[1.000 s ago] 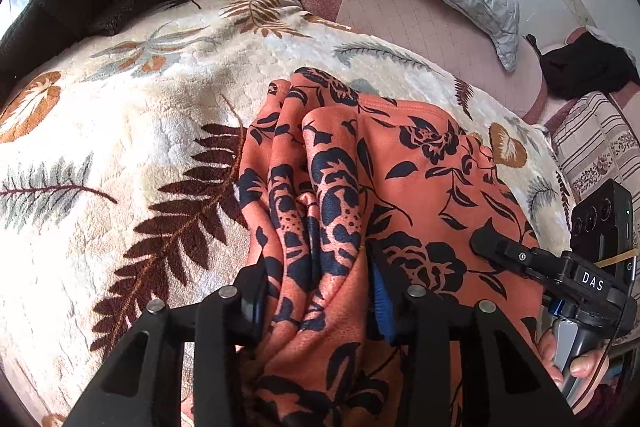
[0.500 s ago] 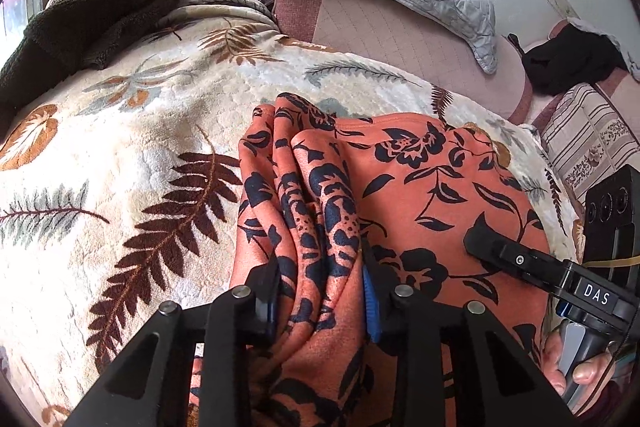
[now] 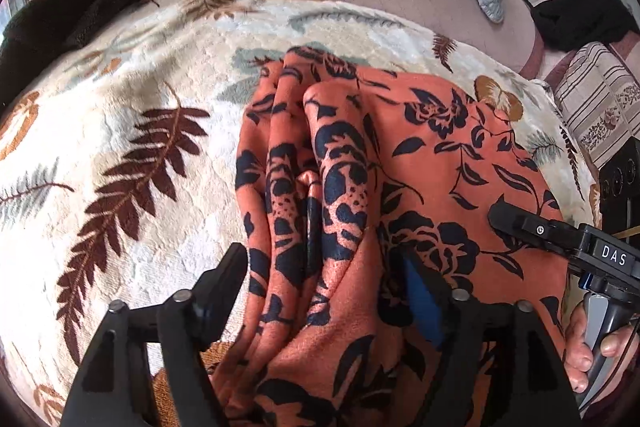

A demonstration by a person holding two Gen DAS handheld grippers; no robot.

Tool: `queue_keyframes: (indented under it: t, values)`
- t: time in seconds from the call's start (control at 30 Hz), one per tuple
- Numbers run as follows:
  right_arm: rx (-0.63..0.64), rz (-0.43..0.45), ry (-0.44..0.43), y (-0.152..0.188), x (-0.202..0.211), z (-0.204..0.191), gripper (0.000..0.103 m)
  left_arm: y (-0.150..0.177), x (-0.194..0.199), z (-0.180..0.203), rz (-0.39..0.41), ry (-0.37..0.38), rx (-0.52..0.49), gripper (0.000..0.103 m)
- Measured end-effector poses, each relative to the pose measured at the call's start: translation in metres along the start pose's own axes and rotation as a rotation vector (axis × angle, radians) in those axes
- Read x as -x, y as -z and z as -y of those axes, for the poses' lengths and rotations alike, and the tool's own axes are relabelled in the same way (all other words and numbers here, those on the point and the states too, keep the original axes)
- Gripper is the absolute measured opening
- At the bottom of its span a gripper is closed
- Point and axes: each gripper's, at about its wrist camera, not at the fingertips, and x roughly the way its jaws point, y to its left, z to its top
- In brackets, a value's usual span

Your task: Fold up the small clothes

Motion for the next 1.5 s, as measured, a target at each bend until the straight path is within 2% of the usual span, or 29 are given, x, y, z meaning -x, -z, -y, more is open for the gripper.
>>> queue_keyframes:
  t: [0.2, 0.27, 0.3, 0.33, 0.47, 0.57, 0.77, 0.87, 1.07, 1.13, 1.2, 1.23, 1.27, 1.3, 1.33, 1.4, 1.5]
  values:
    - [-0.070, -0.017, -0.002, -0.004, 0.001, 0.006, 0.065, 0.001, 0.000, -0.002, 0.019, 0.060, -0.008, 0.076]
    - [-0.092, -0.020, -0.002, -0.002, -0.003, 0.010, 0.067, -0.001, 0.002, 0.002, 0.038, 0.065, -0.024, 0.050]
    - [-0.098, -0.008, -0.013, -0.001, -0.003, 0.011, 0.067, -0.002, 0.004, 0.004, 0.051, 0.062, -0.038, 0.046]
    - [-0.089, 0.005, -0.018, -0.001, -0.004, 0.010, 0.066, -0.003, 0.007, 0.006, 0.064, 0.067, -0.046, 0.035]
    - [0.020, 0.076, 0.014, 0.002, 0.005, -0.007, 0.047, -0.003, 0.016, 0.011, 0.097, 0.080, -0.060, 0.029]
    - [0.068, 0.120, 0.010, 0.002, 0.017, -0.017, 0.043, -0.002, 0.024, 0.017, 0.121, 0.082, -0.065, 0.028]
    - [0.131, 0.225, -0.001, 0.000, 0.053, -0.028, 0.041, 0.004, 0.047, 0.039, 0.178, 0.097, -0.111, 0.028]
    - [0.139, 0.244, -0.004, -0.001, 0.069, -0.026, 0.041, 0.007, 0.053, 0.053, 0.186, 0.109, -0.135, 0.028]
    - [0.130, 0.220, -0.004, 0.006, 0.091, -0.006, 0.041, 0.021, 0.050, 0.080, 0.162, 0.088, -0.205, 0.028]
    - [0.104, 0.183, 0.005, 0.009, 0.089, 0.006, 0.041, 0.028, 0.044, 0.087, 0.139, 0.063, -0.231, 0.028]
    - [0.058, 0.118, 0.037, 0.009, 0.079, 0.021, 0.042, 0.034, 0.035, 0.092, 0.109, 0.008, -0.257, 0.028]
    - [0.037, 0.078, 0.067, 0.009, 0.072, 0.028, 0.044, 0.037, 0.031, 0.094, 0.103, -0.030, -0.278, 0.030]
    - [0.019, 0.046, 0.108, 0.008, 0.066, 0.034, 0.052, 0.039, 0.027, 0.096, 0.096, -0.062, -0.298, 0.035]
    - [0.005, 0.035, 0.140, 0.008, 0.064, 0.039, 0.060, 0.041, 0.026, 0.097, 0.093, -0.078, -0.312, 0.036]
    - [-0.004, 0.036, 0.149, 0.007, 0.065, 0.042, 0.062, 0.043, 0.027, 0.098, 0.099, -0.086, -0.320, 0.037]
    - [-0.004, 0.053, 0.158, 0.002, 0.075, 0.041, 0.064, 0.044, 0.028, 0.098, 0.107, -0.100, -0.334, 0.039]
    - [0.009, 0.137, 0.204, -0.003, 0.097, 0.039, 0.065, 0.045, 0.031, 0.097, 0.118, -0.120, -0.341, 0.046]
